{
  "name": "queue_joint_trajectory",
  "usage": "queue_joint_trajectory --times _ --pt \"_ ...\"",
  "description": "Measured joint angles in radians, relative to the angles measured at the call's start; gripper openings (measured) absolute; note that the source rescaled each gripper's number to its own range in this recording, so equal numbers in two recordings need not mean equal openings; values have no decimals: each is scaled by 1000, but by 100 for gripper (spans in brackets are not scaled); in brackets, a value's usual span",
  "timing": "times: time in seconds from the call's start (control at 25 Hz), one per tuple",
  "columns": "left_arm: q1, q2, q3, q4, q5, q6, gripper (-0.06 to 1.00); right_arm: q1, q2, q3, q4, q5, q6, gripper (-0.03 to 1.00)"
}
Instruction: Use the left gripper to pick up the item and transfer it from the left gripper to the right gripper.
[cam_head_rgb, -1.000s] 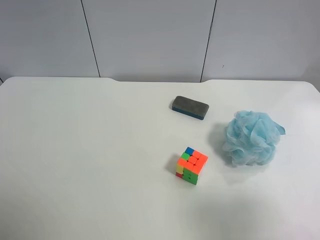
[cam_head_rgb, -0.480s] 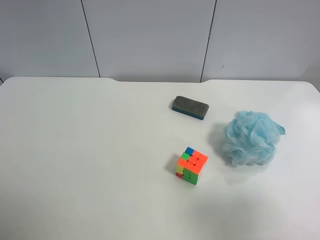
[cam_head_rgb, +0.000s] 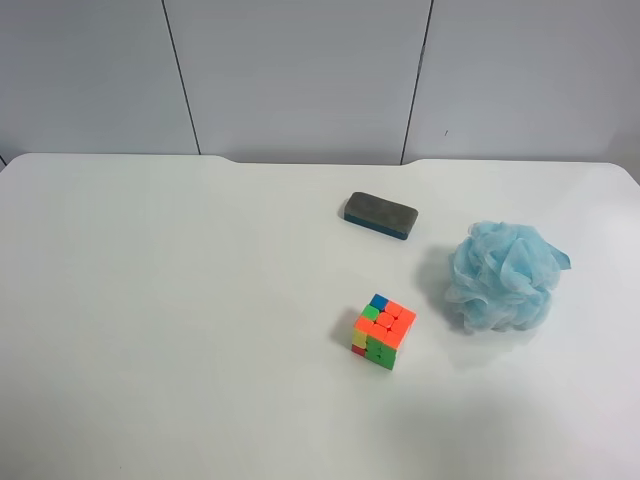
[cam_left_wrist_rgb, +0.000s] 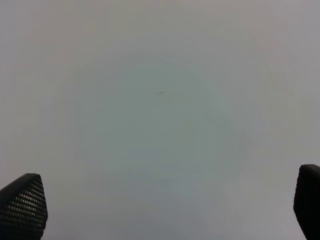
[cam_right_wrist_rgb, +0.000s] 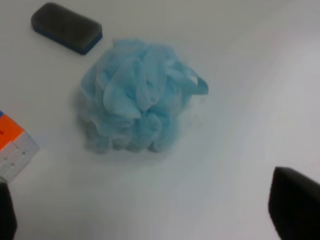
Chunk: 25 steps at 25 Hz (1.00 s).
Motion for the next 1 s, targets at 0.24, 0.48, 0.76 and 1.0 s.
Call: queue_joint_trajectory --times 0.24,0.48,0.76,1.0 --pt "64 0 0 0 0 0 100 -41 -28 0 5 1 0 100" --pt "73 0 0 0 0 0 100 -41 -28 0 7 1 0 100" --pt "73 0 0 0 0 0 100 -41 -28 0 7 1 0 100" --pt "73 0 0 0 0 0 100 -41 -28 0 7 1 0 100"
